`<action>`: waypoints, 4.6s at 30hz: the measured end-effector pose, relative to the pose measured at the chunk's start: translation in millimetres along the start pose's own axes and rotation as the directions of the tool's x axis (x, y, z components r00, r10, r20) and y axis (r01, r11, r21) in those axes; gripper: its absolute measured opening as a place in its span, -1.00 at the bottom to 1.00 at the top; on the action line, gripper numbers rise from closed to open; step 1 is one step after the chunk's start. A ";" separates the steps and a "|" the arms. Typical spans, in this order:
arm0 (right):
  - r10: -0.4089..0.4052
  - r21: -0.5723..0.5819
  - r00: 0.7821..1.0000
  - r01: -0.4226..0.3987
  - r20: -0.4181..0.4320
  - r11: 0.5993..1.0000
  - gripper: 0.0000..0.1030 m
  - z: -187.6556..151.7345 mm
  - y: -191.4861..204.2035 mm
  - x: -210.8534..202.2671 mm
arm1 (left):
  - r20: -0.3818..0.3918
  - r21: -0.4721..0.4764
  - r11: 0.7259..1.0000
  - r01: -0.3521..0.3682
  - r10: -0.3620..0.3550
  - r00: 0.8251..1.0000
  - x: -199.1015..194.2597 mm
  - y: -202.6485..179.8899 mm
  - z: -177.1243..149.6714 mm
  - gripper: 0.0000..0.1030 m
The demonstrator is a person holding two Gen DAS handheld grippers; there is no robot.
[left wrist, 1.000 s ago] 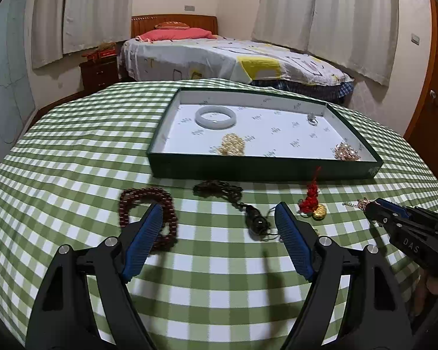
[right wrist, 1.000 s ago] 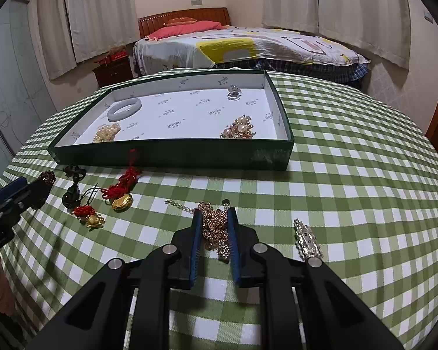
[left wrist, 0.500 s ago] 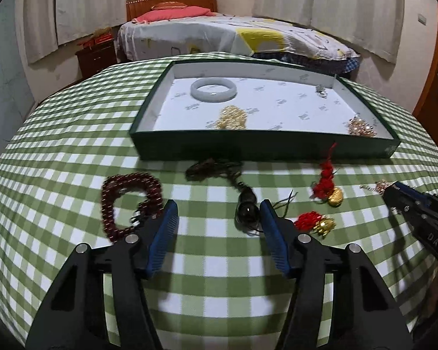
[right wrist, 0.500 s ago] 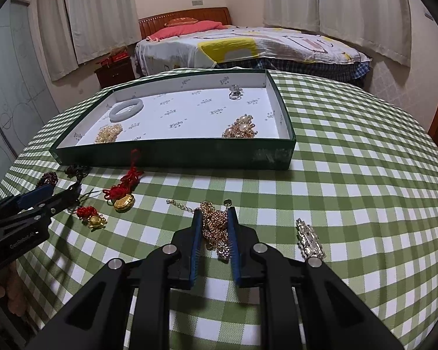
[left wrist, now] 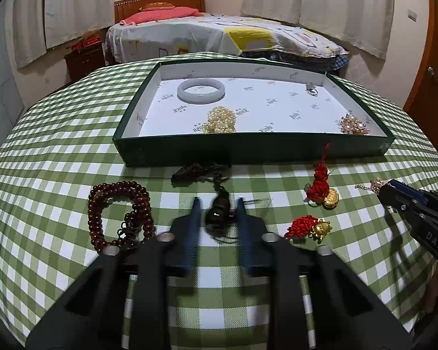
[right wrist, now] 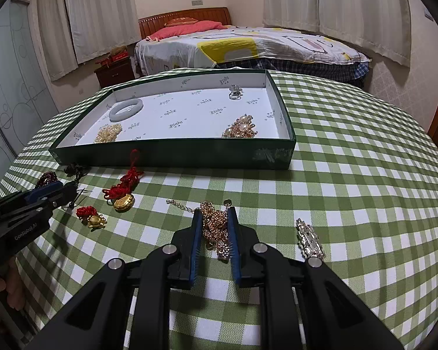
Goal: Organize jewelry
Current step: 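Grasp the black pendant cord with the left tool and lift it toward the box, then lower the black pendant and gold chain brooch into the box, open both tools, then move the left tool to the dark red bead bracelet while the right tool moves to the silver brooch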
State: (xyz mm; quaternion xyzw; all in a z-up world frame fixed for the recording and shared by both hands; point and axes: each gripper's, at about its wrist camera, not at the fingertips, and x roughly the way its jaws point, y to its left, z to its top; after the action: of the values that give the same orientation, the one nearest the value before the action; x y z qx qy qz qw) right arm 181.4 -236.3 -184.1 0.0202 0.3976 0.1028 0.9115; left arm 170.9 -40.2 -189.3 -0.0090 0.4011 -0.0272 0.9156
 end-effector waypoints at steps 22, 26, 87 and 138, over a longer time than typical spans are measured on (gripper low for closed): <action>0.020 0.000 0.998 -0.020 0.056 1.000 -0.65 -2.1 5.8 -14.2 | 0.102 -0.018 0.999 0.034 -0.032 0.994 -41.1 2.2 -0.3 -0.67; 0.026 -0.004 0.996 -0.026 0.083 1.000 -0.65 1.9 8.9 -23.7 | 0.128 -0.017 0.999 0.041 -0.038 0.991 -52.0 0.8 2.6 -0.67; 0.067 -0.056 0.984 -0.058 0.168 0.997 -0.65 99.1 12.2 28.0 | 0.207 0.024 0.988 0.151 -0.152 0.966 15.2 -46.8 104.4 -0.67; 0.059 -0.010 0.985 -0.058 0.161 0.998 -0.59 76.8 7.3 -6.2 | 0.205 -0.007 0.992 0.125 -0.121 0.971 -17.1 -27.0 69.2 0.01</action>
State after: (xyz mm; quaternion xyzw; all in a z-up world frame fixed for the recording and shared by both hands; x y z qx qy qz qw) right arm 232.0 -227.0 -126.4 0.0378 0.3218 0.1286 0.9373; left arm 209.1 -66.6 -128.8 -0.0458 0.3038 -0.0786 0.9484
